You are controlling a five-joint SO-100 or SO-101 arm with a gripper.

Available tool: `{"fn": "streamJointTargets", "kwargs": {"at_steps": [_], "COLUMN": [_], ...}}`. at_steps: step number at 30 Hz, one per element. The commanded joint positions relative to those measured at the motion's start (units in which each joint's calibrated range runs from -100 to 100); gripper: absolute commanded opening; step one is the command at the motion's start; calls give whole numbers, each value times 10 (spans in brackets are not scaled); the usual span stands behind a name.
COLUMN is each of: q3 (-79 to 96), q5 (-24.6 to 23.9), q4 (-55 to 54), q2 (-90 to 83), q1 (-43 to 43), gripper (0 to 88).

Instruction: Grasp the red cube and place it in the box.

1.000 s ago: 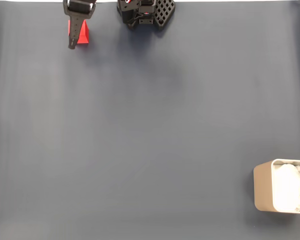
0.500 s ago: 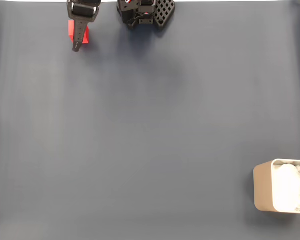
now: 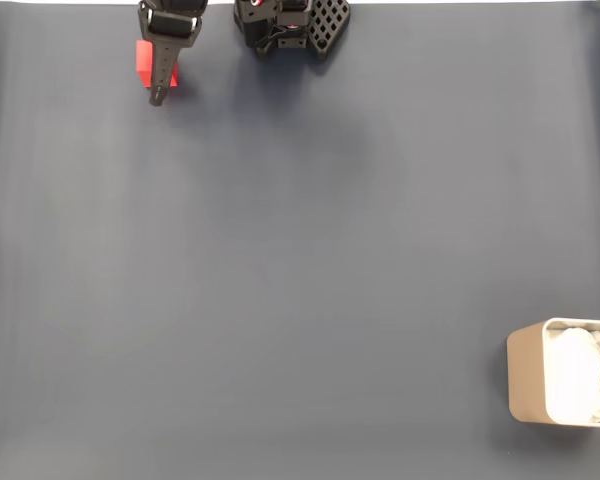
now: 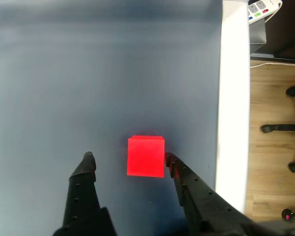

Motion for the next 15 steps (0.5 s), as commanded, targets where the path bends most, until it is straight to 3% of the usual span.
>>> {"fn": "streamJointTargets", "kwargs": {"at_steps": [1,15], "q3": [-1,5], "q5": [4,-1], "q4": [-9,-21], "q2": [-8,-4], "q1": [6,5], "gripper": [335,334]}}
